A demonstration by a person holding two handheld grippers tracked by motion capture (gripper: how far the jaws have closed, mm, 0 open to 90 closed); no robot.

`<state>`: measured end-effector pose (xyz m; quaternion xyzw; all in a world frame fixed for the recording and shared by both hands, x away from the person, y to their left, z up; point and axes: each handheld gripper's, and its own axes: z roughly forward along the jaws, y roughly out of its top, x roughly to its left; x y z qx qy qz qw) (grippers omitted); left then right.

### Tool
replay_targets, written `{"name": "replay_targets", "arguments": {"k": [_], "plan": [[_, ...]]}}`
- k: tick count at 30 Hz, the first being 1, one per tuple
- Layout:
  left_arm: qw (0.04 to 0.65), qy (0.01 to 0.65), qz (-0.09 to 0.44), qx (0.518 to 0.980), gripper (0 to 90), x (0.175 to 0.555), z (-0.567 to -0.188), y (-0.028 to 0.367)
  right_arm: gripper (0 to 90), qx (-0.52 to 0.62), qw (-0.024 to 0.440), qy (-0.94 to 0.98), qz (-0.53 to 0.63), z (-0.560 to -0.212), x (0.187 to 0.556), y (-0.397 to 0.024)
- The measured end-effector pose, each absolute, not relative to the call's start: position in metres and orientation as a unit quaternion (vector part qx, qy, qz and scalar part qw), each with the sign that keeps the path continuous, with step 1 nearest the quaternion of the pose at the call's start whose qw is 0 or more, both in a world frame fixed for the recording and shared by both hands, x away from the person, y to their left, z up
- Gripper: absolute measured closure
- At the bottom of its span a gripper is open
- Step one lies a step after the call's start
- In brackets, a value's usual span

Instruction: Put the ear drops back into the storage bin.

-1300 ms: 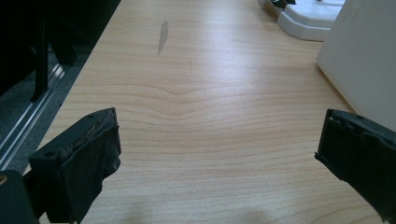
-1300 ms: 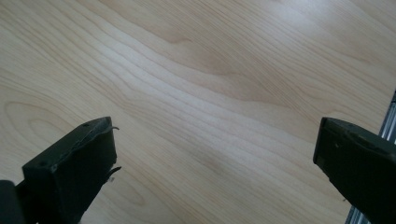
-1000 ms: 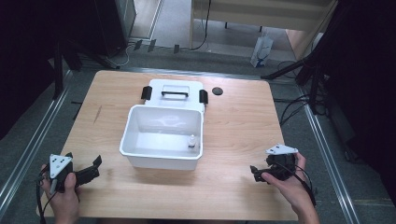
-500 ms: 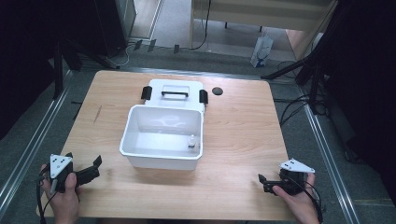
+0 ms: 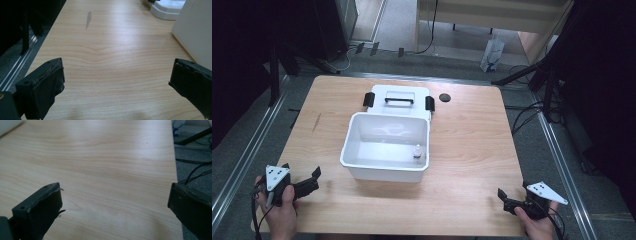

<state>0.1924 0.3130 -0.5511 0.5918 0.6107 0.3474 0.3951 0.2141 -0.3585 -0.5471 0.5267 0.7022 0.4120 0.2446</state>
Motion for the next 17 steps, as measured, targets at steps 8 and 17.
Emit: {"name": "replay_targets", "arguments": {"k": [8,17], "plan": [[0.389,0.609,0.353,0.594,0.3,0.193,-0.5512,0.3111,0.0,0.535,0.245,0.68,0.437,-0.5469,0.2117,-0.3636],[0.381,0.609,0.357,0.597,0.3,0.1936,-0.5514,0.3092,0.0,0.539,0.242,0.688,0.421,-0.5474,0.2142,-0.3614]]}}
